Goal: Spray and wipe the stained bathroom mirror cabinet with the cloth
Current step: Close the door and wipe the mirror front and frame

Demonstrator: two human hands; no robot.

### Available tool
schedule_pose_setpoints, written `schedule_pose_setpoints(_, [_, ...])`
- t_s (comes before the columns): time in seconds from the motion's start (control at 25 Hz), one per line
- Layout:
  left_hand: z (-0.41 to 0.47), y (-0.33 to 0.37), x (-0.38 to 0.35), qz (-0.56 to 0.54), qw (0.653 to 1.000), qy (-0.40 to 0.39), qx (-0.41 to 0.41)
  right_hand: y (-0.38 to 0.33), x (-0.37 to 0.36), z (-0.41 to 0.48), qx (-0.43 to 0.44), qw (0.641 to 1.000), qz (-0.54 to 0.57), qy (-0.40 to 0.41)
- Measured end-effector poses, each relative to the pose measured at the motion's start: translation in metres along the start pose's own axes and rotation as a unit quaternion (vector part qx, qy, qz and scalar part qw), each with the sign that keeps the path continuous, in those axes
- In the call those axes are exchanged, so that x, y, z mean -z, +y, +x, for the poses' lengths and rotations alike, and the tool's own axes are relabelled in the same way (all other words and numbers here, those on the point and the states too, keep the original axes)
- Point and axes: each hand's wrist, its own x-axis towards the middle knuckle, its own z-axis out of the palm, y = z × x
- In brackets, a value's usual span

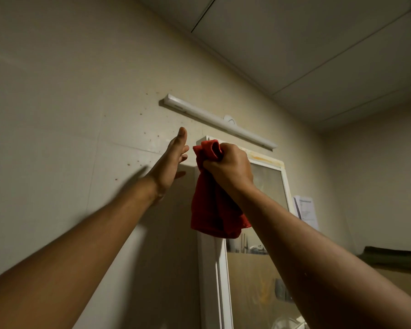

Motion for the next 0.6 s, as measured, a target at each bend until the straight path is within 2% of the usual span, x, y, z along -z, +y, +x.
schedule_pose_setpoints(0.28, [0.035,0.018,-0.004,-0.008,1.0,0.009,-0.026,-0.016,-0.007,0.043,-0.024,0.998,0.04,0.03])
schedule_pose_setpoints(0.4, [0.038,0.022,-0.009,-0.044,0.998,-0.03,-0.016,-0.016,-0.015,0.057,-0.048,0.993,0.096,0.049])
schedule_pose_setpoints(0.52, [0.039,0.02,-0.012,-0.027,0.998,-0.052,-0.011,0.02,-0.01,0.063,-0.096,0.981,0.144,0.084])
schedule_pose_setpoints(0.6, [0.044,0.018,-0.01,0.029,0.999,-0.043,0.003,0.056,0.008,0.066,-0.114,0.985,0.106,0.073])
